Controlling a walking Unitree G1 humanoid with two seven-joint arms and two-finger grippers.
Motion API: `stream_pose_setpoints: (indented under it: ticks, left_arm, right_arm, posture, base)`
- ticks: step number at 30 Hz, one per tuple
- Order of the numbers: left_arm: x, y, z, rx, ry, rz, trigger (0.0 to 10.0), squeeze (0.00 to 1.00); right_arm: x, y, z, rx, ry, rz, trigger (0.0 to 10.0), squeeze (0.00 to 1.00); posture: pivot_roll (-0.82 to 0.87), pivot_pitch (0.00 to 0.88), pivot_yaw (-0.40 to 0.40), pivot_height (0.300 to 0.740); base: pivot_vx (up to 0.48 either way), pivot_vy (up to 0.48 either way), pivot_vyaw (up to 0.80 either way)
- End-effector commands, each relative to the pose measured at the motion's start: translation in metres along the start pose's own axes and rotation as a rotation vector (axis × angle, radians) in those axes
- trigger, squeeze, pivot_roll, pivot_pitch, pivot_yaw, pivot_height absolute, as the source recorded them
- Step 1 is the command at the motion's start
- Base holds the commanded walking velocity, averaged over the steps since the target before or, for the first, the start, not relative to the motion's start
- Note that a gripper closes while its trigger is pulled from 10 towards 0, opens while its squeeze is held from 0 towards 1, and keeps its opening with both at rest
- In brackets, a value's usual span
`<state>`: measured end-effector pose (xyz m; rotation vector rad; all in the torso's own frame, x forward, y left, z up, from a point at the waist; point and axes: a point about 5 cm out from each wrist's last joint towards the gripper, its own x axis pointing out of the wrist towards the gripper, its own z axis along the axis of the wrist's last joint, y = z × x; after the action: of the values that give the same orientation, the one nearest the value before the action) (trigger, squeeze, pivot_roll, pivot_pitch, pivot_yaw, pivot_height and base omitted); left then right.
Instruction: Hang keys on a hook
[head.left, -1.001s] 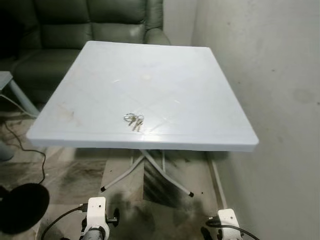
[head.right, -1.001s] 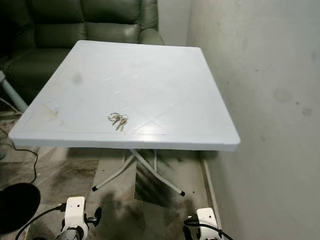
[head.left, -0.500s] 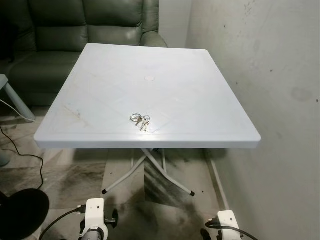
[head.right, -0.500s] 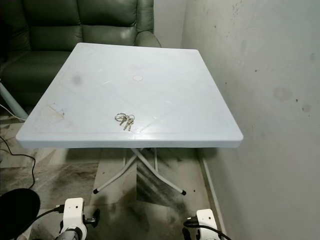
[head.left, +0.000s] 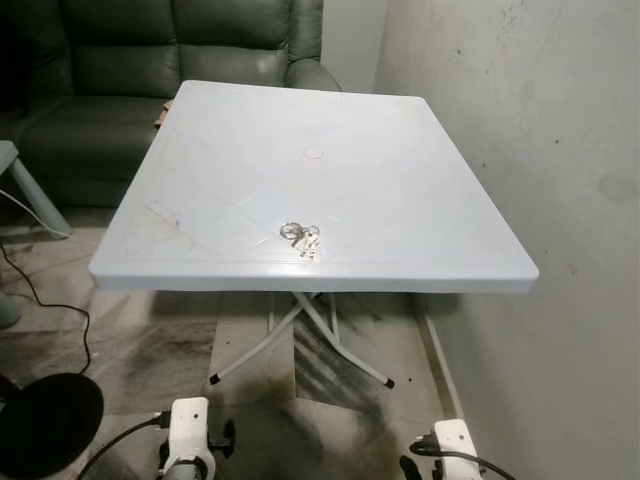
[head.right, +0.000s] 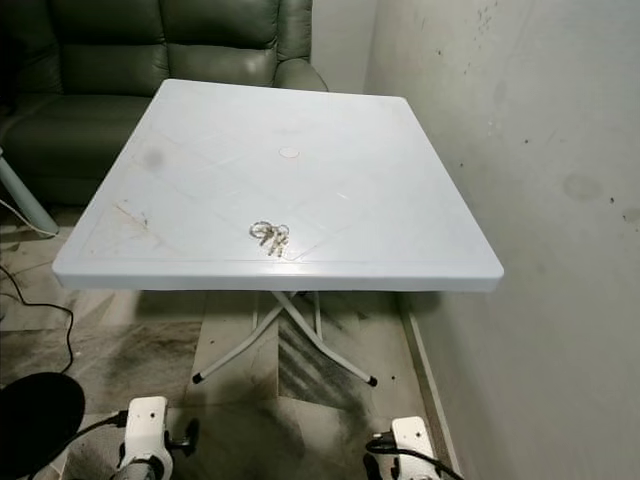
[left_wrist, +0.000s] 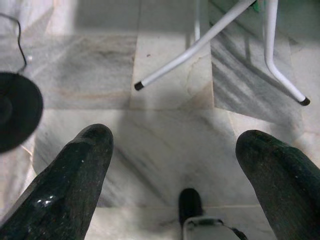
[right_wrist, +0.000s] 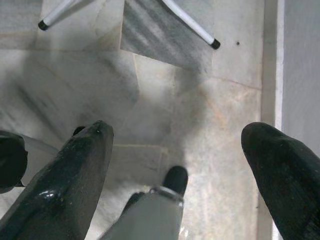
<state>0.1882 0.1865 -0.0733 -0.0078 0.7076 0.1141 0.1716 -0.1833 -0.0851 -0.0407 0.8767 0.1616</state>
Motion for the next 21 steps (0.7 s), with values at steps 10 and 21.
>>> stream_pose_setpoints:
  ticks: [10, 21]
  left_arm:
    - [-0.0004, -0.0036, -0.0022, -0.014, 0.011, -0.001, 10.0, 0.00]
    - [-0.0002, -0.0037, -0.0016, -0.017, 0.009, -0.001, 10.0, 0.00]
  right_arm:
    - [-0.0014, -0.0044, -0.0013, 0.008, 0.001, -0.014, 10.0, 0.00]
    - [-0.0013, -0.0041, -0.0012, 0.011, -0.001, -0.014, 10.0, 0.00]
  posture:
    - [-0.01, 0.034, -0.037, 0.740]
    - [-0.01, 0.035, -0.035, 0.740]
  base:
    - [0.000, 0.336, 0.00]
    - [0.000, 0.343, 0.00]
